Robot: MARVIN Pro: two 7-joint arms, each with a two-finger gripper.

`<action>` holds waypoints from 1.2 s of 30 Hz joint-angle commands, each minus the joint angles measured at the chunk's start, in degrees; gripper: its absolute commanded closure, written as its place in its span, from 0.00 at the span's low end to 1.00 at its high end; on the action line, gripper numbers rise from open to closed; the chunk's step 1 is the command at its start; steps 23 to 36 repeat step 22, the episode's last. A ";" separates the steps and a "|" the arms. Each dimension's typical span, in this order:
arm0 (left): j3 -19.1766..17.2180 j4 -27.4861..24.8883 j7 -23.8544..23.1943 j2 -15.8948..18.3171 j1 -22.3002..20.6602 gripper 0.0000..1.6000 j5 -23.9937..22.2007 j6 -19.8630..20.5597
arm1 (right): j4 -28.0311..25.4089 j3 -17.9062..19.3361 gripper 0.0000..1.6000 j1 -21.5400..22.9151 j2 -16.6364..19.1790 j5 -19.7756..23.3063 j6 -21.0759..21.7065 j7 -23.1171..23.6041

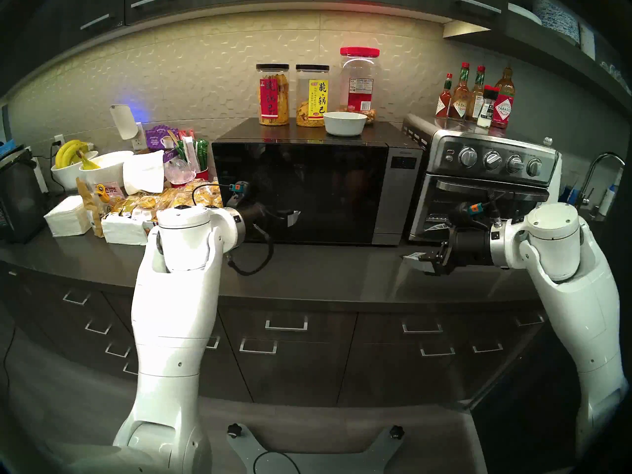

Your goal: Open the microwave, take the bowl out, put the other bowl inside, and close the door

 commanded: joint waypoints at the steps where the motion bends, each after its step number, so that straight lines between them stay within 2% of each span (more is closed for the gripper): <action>1: -1.78 -7.69 -5.75 4.57 7.75 0.00 -1.99 0.11 | -0.36 0.20 0.00 0.50 -0.06 0.14 -0.14 0.04; 3: -2.04 -6.71 -6.36 4.95 6.84 0.00 -2.14 0.05 | -0.36 0.19 0.00 0.49 -0.06 0.14 -0.14 0.03; 6: -3.46 -9.31 -8.81 6.71 9.50 0.00 -2.48 -0.38 | -0.37 0.19 0.00 0.49 -0.05 0.16 -0.14 0.01; 7: -4.22 -11.76 -9.56 7.36 11.96 0.00 -2.60 -0.71 | -0.37 0.19 0.00 0.49 -0.05 0.16 -0.14 0.00; 8: -4.54 -10.41 -10.55 7.89 10.65 0.00 -2.69 -0.76 | -0.37 0.19 0.00 0.49 -0.05 0.17 -0.14 -0.01; 9: -5.13 -11.00 -11.03 8.24 11.28 0.00 -2.72 -0.99 | -0.37 0.19 0.00 0.50 -0.04 0.17 -0.14 -0.01; 10: -6.04 -12.58 -12.07 8.80 12.92 0.00 -2.91 -1.32 | -0.38 0.19 0.00 0.50 -0.04 0.18 -0.14 -0.02; 11: -7.35 -16.06 -12.94 9.54 17.04 0.00 -3.08 -2.11 | -0.38 0.19 0.00 0.51 -0.04 0.19 -0.15 -0.02; 12: -7.45 -13.79 -13.96 9.86 14.36 0.00 -3.05 -1.91 | -0.39 0.19 0.00 0.51 -0.04 0.20 -0.15 -0.03; 13: -8.36 -15.88 -14.70 10.18 16.70 0.00 -3.19 -2.16 | -0.39 0.19 0.00 0.52 -0.04 0.21 -0.15 -0.03; 17: -9.96 -16.92 -17.41 10.80 17.70 0.00 -3.31 -2.95 | -0.40 0.19 0.00 0.55 -0.04 0.24 -0.16 -0.03; 22: -13.28 -19.38 -21.95 11.09 21.98 0.00 -3.32 -5.57 | -0.40 0.18 0.00 0.59 -0.05 0.30 -0.17 -0.03; 36: -13.28 -19.38 -21.95 11.09 21.98 0.00 -3.32 -5.57 | -0.40 0.18 0.00 0.59 -0.05 0.30 -0.17 -0.03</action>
